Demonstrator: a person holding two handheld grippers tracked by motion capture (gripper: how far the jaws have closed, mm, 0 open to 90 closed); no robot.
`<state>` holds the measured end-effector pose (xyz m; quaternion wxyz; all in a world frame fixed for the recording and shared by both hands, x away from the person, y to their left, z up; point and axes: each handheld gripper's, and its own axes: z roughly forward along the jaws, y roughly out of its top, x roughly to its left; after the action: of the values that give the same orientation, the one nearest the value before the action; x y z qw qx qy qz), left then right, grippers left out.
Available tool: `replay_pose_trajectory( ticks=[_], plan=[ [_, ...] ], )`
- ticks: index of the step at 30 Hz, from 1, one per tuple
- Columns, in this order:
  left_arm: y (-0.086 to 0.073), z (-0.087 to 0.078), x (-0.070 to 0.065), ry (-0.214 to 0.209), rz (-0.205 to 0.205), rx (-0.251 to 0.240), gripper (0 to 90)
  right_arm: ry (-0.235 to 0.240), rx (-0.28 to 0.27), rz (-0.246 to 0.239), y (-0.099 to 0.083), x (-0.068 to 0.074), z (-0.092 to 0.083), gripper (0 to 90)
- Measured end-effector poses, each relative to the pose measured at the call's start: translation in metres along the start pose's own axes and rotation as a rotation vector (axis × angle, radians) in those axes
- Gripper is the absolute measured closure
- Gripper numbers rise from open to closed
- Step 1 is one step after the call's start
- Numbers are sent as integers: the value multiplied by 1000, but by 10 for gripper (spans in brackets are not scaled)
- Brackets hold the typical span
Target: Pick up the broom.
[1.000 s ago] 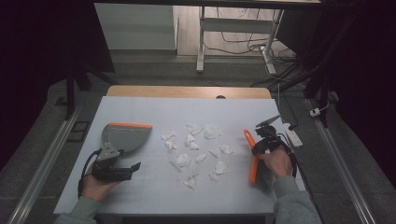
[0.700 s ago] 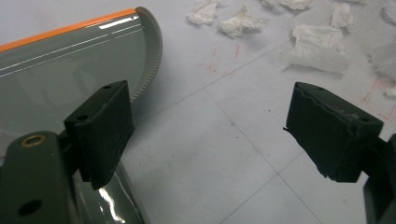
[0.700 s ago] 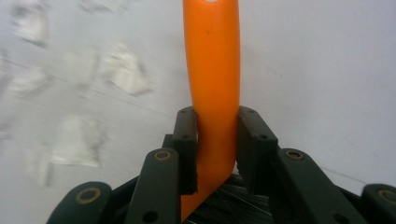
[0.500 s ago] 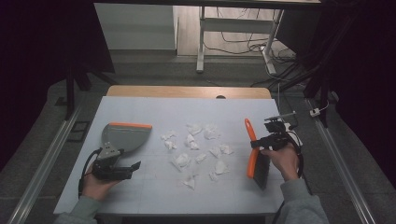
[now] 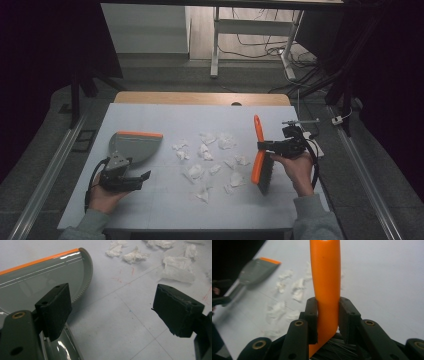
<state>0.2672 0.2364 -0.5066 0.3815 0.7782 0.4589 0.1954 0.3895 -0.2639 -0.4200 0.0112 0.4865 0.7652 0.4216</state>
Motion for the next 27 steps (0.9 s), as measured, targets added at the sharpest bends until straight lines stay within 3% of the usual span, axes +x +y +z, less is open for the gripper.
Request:
replay_pose_trajectory(
  ticks=[4,7,12,16,27],
  plan=[
    [2,1,-1,9,2,5,162,26,-61,-28,0,9,1,710],
    [4,2,-2,6,-6,4,162,85,-95,-15,0,12,4,710],
    [8,2,-5,12,-1,2,162,113,-104,-28,4,17,10,710],
    [9,2,-8,2,-1,-2,162,152,-141,-20,5,25,13,710],
    [12,1,-13,-27,19,-14,162,159,-179,-16,2,38,19,709]
  ],
)
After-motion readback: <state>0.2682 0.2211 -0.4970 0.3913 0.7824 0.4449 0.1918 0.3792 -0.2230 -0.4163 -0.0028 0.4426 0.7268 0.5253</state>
